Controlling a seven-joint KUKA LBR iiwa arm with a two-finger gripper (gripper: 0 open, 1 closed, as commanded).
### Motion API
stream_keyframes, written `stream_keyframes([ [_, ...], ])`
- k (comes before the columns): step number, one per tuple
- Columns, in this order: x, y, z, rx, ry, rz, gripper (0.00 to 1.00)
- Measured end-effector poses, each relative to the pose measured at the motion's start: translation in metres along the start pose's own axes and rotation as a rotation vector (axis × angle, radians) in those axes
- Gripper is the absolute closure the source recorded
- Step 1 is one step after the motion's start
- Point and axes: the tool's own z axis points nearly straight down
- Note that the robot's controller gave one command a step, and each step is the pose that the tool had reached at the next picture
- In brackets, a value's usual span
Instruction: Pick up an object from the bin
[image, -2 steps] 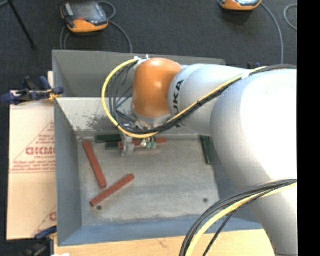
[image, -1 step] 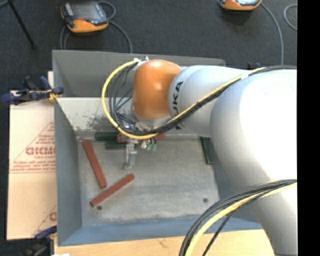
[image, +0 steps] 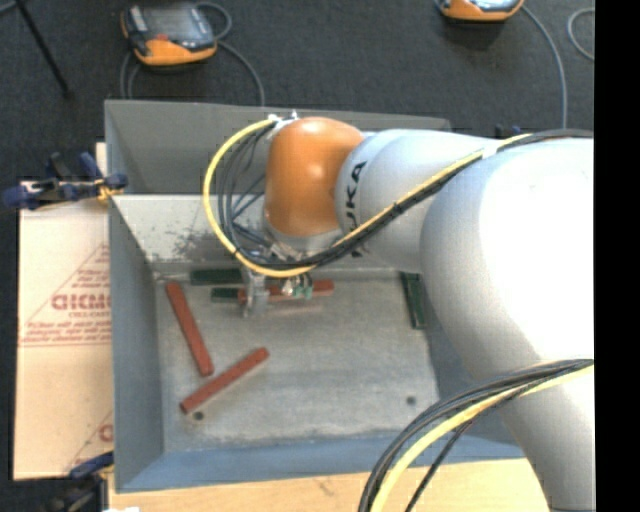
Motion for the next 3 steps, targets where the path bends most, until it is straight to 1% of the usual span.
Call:
stream_keyframes([
  [2,0.0,0.0,0.0,0.0,0.0,0.001,1.0],
  [3,0.003,-0.004,-0.051,0.005,0.014,-0.073,1.0],
])
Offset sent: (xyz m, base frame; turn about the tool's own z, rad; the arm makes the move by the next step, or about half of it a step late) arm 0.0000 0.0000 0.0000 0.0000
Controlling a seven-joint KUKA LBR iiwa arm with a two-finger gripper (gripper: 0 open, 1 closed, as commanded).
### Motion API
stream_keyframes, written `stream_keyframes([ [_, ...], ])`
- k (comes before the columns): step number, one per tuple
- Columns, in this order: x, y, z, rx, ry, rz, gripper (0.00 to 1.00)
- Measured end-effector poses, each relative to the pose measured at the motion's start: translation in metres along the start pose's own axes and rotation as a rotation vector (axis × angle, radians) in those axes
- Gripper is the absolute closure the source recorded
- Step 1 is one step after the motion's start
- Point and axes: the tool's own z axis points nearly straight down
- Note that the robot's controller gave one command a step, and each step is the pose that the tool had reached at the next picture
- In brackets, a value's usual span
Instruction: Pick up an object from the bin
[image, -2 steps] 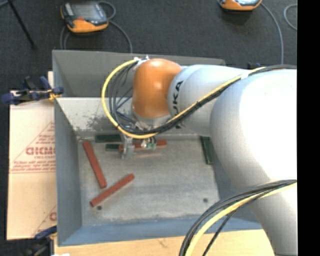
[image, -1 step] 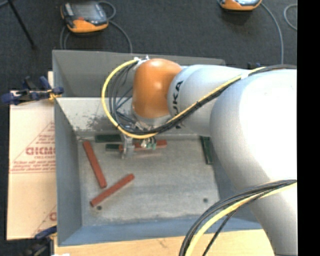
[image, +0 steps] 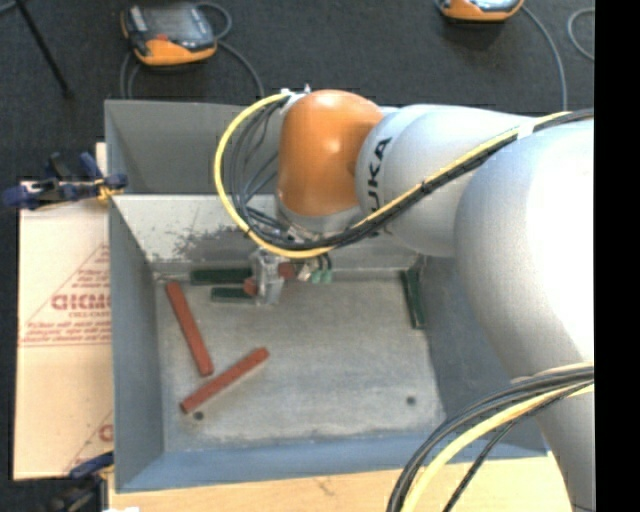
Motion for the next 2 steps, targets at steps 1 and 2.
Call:
stream_keyframes([
  [1,0.021,-0.035,-0.066,0.0,0.001,-0.046,1.0],
  [2,0.022,-0.019,-0.11,0.001,-0.006,0.057,1.0],
])
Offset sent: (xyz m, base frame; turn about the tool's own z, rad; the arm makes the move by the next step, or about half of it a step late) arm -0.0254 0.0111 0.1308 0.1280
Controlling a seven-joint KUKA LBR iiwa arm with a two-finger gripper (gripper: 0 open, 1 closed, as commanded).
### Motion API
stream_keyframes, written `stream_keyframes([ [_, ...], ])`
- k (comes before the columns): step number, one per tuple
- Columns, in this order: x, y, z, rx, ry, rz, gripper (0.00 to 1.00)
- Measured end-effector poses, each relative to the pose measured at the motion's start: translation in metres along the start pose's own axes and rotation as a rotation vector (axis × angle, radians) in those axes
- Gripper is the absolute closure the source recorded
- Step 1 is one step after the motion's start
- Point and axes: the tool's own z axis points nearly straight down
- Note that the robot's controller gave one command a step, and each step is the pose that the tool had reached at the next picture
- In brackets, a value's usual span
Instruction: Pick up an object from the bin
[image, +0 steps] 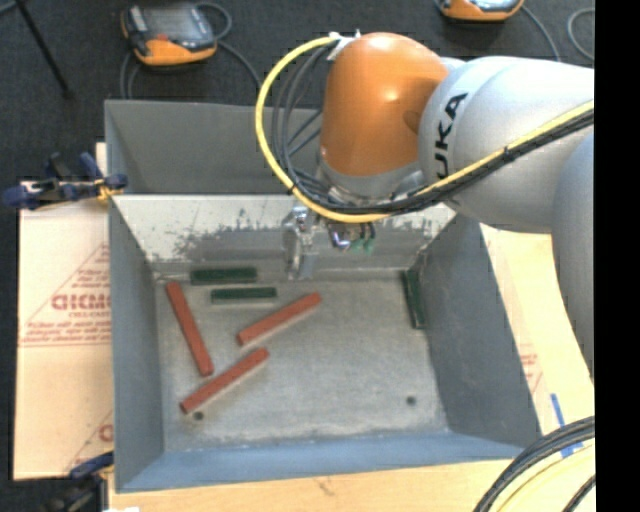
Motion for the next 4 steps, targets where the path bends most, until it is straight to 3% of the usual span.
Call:
stream_keyframes([
  [1,0.016,-0.001,-0.022,-0.003,0.004,-0.01,1.0],
  [2,0.023,-0.01,0.002,-0.001,-0.001,-0.364,1.0],
  [3,0.013,0.01,0.068,-0.005,0.005,-0.309,0.0],
  [4,0.013,0.009,0.066,-0.004,0.002,-0.309,0.0],
])
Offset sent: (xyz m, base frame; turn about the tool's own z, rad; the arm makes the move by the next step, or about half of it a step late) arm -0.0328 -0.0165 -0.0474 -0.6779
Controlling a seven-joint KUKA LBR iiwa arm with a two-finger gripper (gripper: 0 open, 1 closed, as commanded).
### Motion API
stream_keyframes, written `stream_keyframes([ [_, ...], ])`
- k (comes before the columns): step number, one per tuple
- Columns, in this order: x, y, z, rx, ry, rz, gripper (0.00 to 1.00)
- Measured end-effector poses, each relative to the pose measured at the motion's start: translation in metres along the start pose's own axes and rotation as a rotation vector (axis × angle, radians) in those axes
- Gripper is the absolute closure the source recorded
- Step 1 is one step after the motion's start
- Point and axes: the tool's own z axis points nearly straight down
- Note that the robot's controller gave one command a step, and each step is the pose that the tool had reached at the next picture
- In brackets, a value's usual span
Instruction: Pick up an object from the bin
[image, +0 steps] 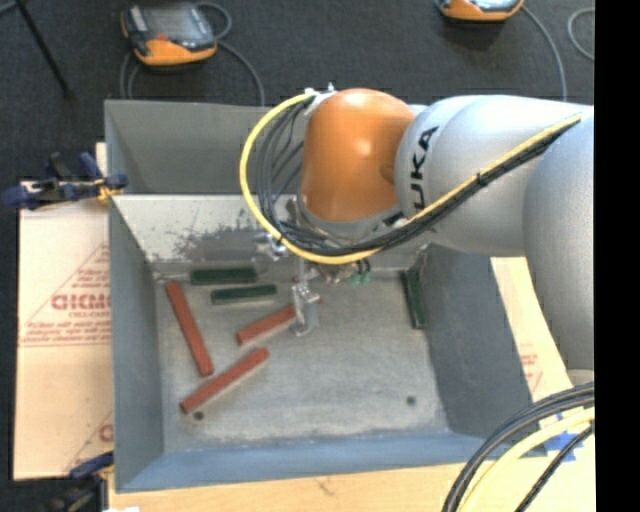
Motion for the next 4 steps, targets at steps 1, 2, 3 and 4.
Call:
stream_keyframes([
  [1,0.0,-0.002,0.035,0.004,-0.004,-0.1,0.0],
  [2,0.003,-0.002,0.078,0.0,0.005,-0.262,0.0],
  [3,-0.005,0.013,0.099,0.0,-0.002,-0.469,1.0],
  [4,-0.005,0.013,0.099,0.0,-0.002,-0.468,1.0],
])
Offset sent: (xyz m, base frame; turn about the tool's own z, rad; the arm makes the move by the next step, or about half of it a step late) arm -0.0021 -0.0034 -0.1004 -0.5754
